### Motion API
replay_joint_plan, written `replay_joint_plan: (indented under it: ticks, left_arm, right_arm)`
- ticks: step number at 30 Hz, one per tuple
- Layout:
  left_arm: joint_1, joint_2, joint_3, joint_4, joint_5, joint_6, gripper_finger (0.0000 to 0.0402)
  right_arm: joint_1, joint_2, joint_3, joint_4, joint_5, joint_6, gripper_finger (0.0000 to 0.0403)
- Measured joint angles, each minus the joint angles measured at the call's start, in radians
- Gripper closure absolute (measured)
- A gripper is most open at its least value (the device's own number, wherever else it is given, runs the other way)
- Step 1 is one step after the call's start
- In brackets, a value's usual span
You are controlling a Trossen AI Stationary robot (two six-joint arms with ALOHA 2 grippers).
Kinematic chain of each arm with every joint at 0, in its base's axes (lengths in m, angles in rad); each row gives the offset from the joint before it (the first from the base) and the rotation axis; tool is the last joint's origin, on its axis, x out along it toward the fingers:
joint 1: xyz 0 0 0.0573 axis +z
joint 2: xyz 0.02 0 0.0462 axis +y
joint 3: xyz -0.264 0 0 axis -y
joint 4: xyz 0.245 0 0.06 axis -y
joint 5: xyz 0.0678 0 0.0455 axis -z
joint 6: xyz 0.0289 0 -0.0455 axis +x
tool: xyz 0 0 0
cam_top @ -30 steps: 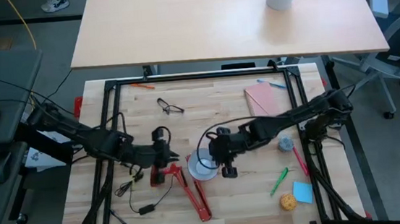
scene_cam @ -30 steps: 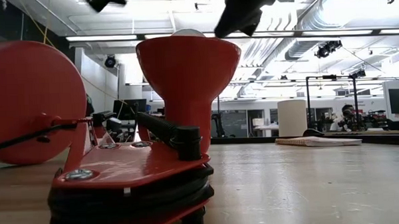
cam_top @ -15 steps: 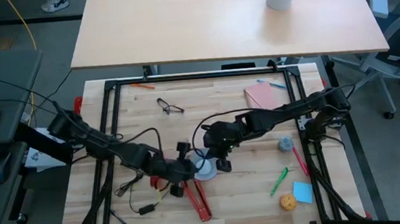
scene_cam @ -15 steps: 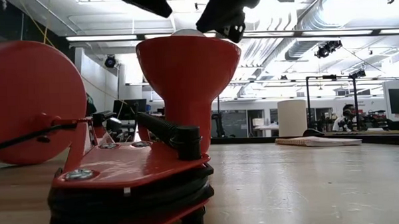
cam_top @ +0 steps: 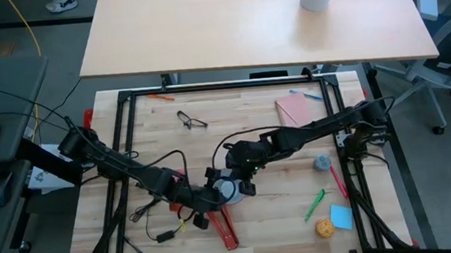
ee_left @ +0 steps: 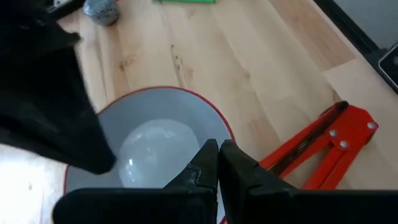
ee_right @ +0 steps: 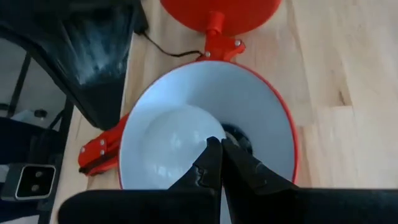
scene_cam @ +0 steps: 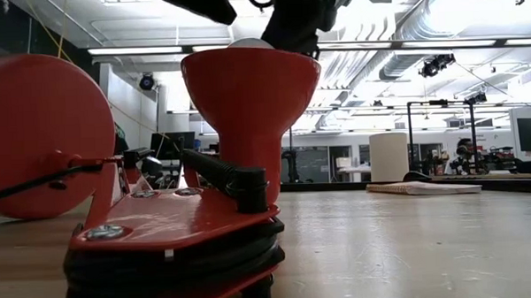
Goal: Screw lightbulb
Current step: Insert the lightbulb into the lamp
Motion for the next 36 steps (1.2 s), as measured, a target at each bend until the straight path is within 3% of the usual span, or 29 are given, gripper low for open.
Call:
replay_joint_plan:
  ticks: [13,19,36]
  left_arm:
    - [0.038,0.001,-0.001,-0.004,-0.013,0.003,0.0401]
    - [0.036,0.001,-0.001,-0.003,0.060,0.070,0.0401]
    - [0.037,0.065,-0.002,0.007,0.033,0.020,0.0401]
  right_arm:
    - [-0.001,-0.002,0.000,0.022,0.038,0.031,0.0403]
    - [-0.003,-0.002,0.000,0.018,0.047,0.031,0.0403]
    - [-0.005,0.002,0.000,-0.001,0.039,0.032,0.0403]
